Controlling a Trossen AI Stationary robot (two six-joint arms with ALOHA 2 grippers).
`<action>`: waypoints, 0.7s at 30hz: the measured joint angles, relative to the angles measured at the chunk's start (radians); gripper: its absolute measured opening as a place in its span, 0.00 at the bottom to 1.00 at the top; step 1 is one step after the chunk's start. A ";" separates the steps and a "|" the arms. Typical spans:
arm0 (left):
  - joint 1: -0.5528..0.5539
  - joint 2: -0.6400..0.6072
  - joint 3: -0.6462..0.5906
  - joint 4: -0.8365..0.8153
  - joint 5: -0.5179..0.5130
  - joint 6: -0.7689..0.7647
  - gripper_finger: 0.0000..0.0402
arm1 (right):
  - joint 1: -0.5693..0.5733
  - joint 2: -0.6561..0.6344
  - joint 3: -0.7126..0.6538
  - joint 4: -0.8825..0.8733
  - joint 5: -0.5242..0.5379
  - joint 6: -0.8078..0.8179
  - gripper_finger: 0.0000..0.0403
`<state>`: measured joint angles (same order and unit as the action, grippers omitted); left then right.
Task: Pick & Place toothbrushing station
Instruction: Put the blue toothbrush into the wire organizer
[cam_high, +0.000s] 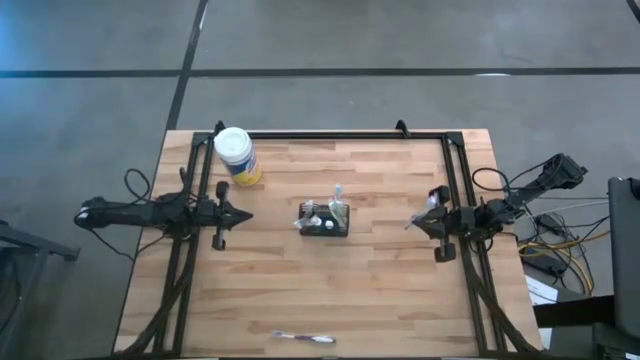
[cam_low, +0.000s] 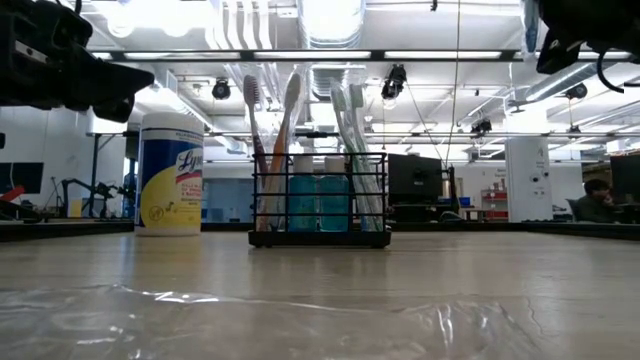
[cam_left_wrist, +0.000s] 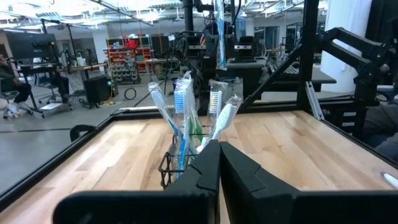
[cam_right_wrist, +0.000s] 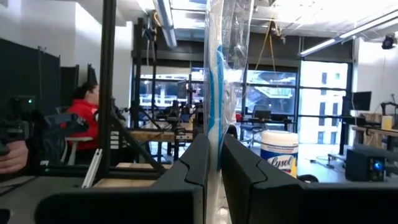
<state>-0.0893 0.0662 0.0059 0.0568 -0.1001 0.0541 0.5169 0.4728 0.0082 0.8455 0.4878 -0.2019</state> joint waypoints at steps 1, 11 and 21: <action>0.000 0.000 0.000 0.002 0.000 0.004 0.03 | 0.000 0.000 0.000 -0.001 -0.001 -0.001 0.05; 0.000 0.000 0.000 0.004 -0.006 0.052 0.03 | 0.000 0.001 0.000 -0.005 -0.045 -0.035 0.05; 0.000 0.000 0.000 0.004 -0.044 -0.004 0.03 | -0.003 0.001 0.000 0.010 -0.043 -0.083 0.05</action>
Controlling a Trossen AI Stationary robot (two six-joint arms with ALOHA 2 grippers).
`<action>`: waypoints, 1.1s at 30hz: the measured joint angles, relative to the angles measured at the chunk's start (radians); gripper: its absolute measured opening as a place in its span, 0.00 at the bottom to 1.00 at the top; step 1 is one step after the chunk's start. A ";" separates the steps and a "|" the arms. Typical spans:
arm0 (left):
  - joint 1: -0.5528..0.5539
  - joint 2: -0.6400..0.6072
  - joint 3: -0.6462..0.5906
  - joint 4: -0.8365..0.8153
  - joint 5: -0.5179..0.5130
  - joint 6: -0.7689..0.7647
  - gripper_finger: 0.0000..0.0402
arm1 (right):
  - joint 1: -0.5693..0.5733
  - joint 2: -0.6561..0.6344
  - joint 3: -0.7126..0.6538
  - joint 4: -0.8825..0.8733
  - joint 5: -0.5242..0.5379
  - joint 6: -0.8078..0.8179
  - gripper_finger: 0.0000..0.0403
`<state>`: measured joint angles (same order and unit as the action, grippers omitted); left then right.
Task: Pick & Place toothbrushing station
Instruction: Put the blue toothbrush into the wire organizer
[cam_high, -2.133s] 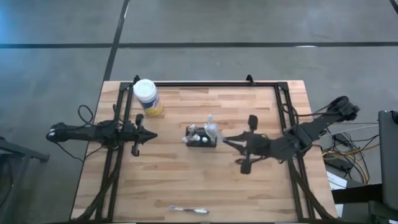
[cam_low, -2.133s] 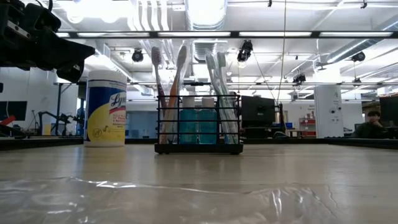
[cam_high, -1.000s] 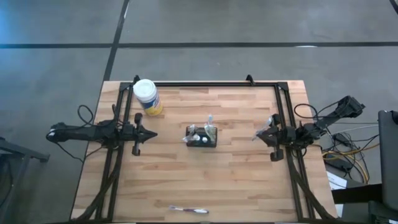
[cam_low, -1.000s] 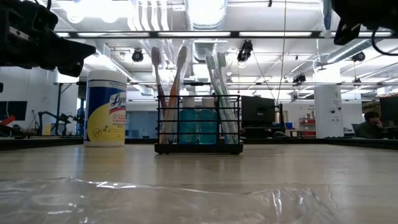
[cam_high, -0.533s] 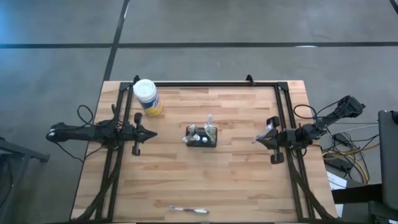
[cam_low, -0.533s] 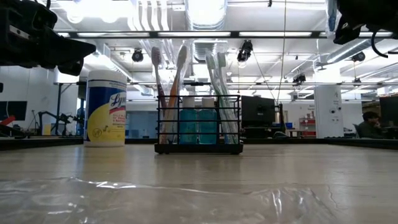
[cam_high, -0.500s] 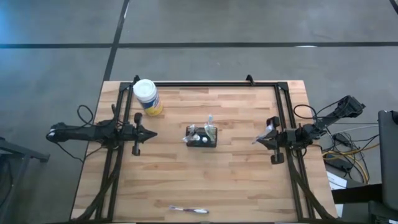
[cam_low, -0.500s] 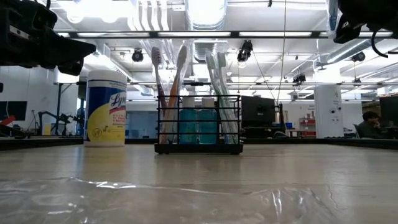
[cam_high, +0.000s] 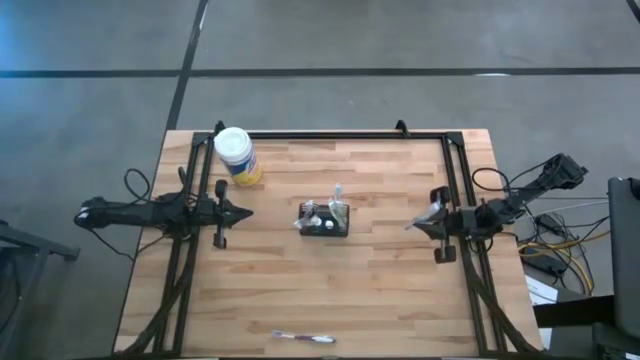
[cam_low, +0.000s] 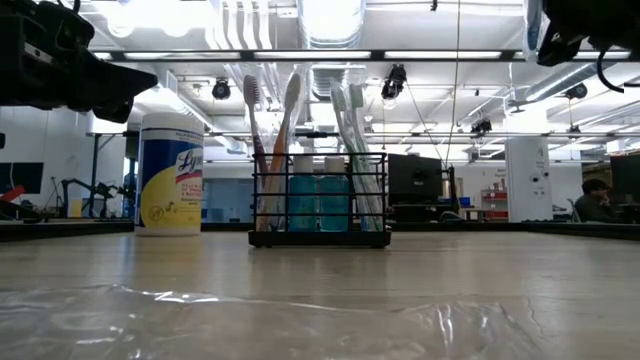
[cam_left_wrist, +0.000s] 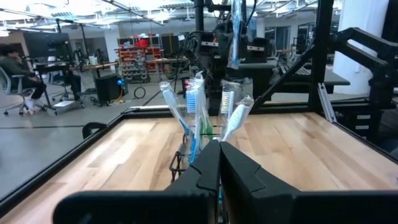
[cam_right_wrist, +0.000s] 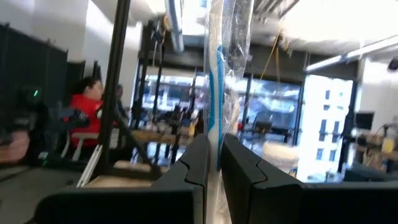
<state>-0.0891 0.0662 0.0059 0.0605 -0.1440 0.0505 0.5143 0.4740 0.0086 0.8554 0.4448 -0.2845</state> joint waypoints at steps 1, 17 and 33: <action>0.000 0.000 0.000 0.000 0.000 0.000 0.03 | -0.003 0.001 0.000 0.028 0.000 -0.015 0.05; 0.000 0.000 0.000 0.021 -0.044 0.003 0.03 | -0.196 0.214 0.459 -0.247 -0.156 -0.164 0.05; 0.000 0.000 0.000 0.011 -0.041 0.004 0.03 | -0.624 0.633 0.530 -0.038 -0.573 0.079 0.05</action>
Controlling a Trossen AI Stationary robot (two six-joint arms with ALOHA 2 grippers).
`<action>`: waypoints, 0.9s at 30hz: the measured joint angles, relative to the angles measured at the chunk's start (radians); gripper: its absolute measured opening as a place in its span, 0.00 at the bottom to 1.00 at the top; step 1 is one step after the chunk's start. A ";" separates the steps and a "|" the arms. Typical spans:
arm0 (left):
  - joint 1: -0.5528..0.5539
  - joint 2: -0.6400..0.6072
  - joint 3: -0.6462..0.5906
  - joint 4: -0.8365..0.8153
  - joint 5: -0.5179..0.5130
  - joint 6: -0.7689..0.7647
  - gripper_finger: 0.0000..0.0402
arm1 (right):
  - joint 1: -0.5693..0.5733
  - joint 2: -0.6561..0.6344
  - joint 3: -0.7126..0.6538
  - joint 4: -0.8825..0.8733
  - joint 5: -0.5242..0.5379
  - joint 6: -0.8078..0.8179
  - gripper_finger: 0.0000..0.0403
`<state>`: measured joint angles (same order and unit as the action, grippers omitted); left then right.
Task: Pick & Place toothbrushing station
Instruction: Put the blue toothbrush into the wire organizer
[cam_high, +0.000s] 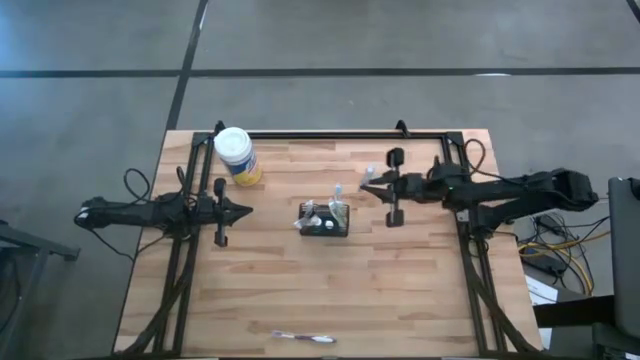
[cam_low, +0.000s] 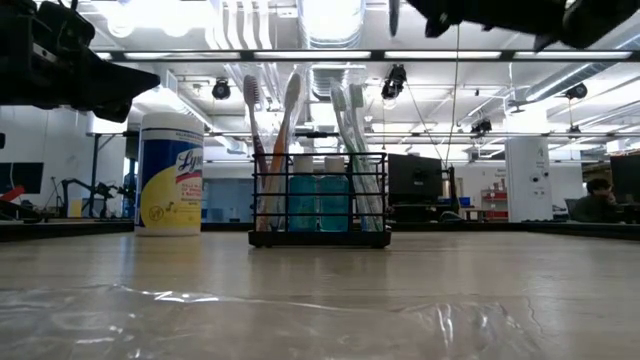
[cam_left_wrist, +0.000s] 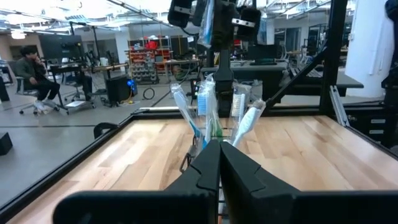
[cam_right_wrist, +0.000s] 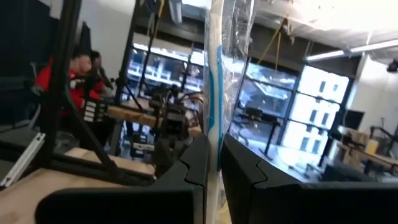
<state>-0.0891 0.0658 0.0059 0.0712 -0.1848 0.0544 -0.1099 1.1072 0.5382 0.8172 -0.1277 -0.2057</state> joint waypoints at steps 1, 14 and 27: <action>0.000 0.000 0.000 -0.002 0.000 0.000 0.03 | -0.004 0.029 -0.012 0.053 -0.007 0.003 0.05; 0.000 0.000 0.000 -0.008 0.000 -0.008 0.03 | -0.006 0.387 -0.113 0.503 -0.007 0.101 0.05; 0.000 0.002 0.000 -0.021 0.000 -0.024 0.03 | 0.004 0.707 -0.112 0.750 0.034 0.181 0.05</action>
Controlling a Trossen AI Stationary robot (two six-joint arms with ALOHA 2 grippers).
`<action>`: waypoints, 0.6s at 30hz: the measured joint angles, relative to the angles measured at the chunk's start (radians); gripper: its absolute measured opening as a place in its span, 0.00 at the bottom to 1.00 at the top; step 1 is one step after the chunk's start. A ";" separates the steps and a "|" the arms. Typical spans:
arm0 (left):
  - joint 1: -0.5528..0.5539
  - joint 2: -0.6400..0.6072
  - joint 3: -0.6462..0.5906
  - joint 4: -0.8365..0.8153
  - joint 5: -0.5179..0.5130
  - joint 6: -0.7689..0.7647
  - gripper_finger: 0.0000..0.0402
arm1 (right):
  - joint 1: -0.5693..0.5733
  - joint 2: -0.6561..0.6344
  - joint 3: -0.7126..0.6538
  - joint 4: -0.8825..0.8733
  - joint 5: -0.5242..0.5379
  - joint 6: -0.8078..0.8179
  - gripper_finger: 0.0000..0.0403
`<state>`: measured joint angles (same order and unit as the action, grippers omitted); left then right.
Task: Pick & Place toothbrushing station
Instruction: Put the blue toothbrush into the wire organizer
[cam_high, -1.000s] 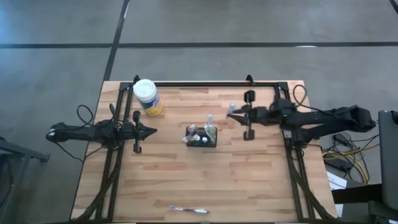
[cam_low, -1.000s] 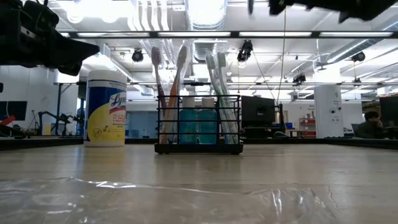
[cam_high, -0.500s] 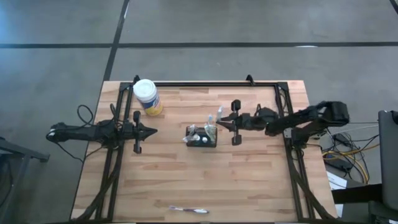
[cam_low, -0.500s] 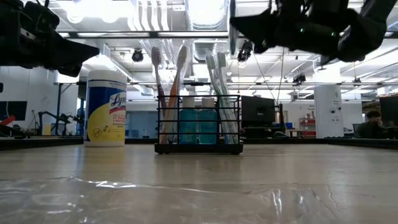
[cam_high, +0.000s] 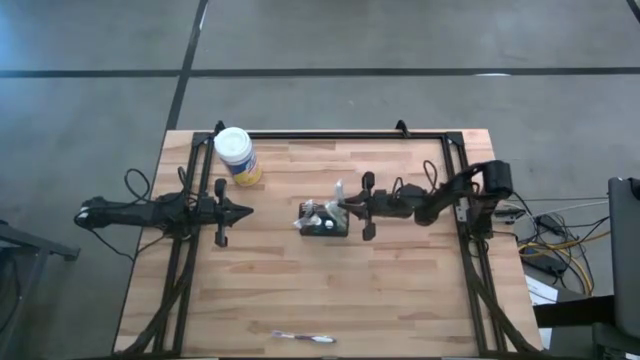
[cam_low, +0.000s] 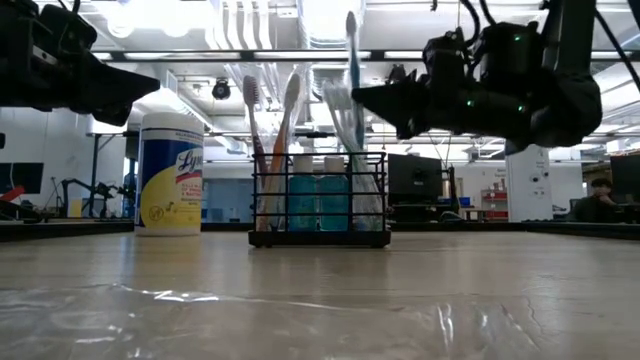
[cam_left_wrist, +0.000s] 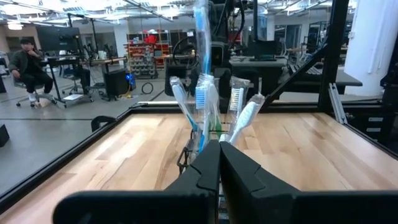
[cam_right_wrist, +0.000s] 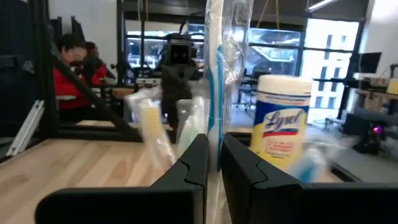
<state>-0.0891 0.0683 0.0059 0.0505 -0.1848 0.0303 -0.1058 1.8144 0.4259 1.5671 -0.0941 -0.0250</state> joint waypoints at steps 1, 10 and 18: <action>0.000 0.002 0.000 0.000 0.000 -0.001 0.03 | 0.005 0.014 0.008 0.001 0.003 -0.001 0.05; 0.000 0.008 0.000 -0.002 -0.002 -0.001 0.03 | 0.039 0.046 0.018 0.003 0.137 -0.097 0.05; 0.000 0.009 0.000 -0.003 -0.003 -0.016 0.03 | 0.056 0.047 -0.015 0.003 0.203 -0.137 0.05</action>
<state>-0.0891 0.0769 0.0059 0.0479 -0.1883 0.0143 -0.0502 1.8614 0.4112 1.5700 0.1093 -0.1621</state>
